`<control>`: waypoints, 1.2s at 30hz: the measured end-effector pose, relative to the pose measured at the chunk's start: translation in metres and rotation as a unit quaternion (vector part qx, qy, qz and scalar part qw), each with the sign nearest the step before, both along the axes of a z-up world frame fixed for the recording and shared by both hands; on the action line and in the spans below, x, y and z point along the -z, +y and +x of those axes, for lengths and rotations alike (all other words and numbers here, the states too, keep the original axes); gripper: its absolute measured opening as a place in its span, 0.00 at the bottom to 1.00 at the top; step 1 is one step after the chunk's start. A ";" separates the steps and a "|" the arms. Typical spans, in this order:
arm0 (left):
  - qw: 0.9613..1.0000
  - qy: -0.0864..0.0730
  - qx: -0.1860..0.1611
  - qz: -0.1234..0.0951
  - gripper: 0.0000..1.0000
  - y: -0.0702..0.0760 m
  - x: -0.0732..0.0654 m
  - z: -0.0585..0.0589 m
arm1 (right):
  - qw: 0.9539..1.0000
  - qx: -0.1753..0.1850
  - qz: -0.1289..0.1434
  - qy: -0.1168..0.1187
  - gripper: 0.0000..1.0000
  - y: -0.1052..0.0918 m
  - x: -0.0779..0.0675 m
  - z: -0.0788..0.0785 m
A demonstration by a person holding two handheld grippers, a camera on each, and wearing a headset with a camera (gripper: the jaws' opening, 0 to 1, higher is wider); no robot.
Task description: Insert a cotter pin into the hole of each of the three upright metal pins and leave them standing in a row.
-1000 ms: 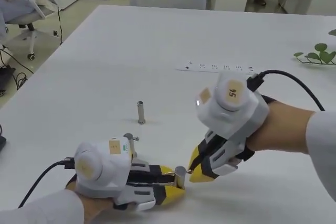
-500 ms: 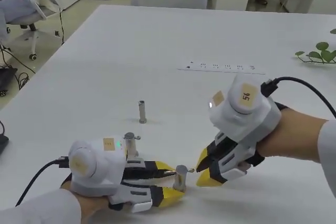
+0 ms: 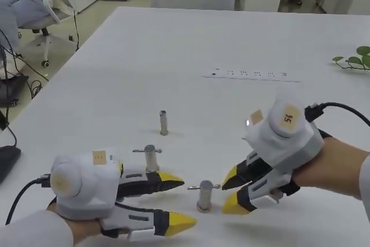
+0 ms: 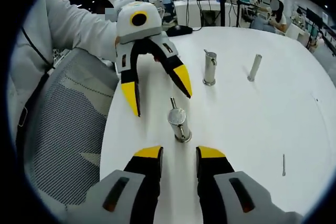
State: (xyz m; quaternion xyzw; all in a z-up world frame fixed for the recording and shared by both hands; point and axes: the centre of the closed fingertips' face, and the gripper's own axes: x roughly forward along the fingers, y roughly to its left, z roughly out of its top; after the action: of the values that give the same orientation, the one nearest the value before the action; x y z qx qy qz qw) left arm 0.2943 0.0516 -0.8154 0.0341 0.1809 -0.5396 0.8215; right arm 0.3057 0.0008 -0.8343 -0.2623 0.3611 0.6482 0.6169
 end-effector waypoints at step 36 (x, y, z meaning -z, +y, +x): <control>0.994 -0.025 -0.104 -0.007 0.63 0.072 -0.046 -0.022 | 0.991 0.011 0.129 -0.032 0.19 0.034 0.015 0.002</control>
State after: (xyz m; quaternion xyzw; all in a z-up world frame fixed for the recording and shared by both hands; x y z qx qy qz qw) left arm 0.2721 0.1234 -0.7691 0.0223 0.1592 -0.4513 0.8778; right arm 0.3081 0.0345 -0.8492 -0.1971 0.2575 0.6738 0.6640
